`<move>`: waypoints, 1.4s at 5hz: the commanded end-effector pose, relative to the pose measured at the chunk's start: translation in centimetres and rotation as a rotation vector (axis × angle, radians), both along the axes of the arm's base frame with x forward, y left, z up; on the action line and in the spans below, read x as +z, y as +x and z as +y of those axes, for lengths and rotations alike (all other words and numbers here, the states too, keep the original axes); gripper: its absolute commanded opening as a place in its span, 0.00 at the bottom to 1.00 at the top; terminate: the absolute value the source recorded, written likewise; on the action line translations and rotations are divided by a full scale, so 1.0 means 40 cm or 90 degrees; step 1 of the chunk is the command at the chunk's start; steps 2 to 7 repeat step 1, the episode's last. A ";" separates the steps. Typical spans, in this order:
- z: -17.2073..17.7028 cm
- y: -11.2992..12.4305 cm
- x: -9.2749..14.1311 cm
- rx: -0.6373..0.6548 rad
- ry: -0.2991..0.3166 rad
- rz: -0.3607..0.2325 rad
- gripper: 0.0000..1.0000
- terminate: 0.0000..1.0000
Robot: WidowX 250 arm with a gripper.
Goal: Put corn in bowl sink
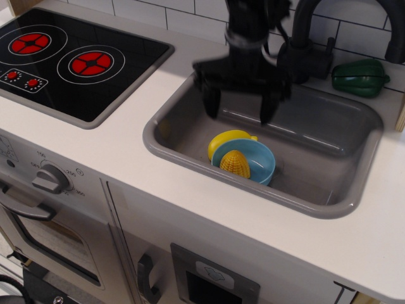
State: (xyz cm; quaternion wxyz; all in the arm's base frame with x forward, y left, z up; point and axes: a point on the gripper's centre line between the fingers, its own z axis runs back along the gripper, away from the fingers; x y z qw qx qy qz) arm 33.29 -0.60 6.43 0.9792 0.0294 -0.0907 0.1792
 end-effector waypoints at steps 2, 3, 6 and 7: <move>0.005 0.022 0.063 0.003 -0.003 -0.046 1.00 1.00; 0.005 0.022 0.063 0.003 -0.003 -0.046 1.00 1.00; 0.005 0.022 0.063 0.003 -0.003 -0.046 1.00 1.00; 0.005 0.022 0.063 0.003 -0.003 -0.046 1.00 1.00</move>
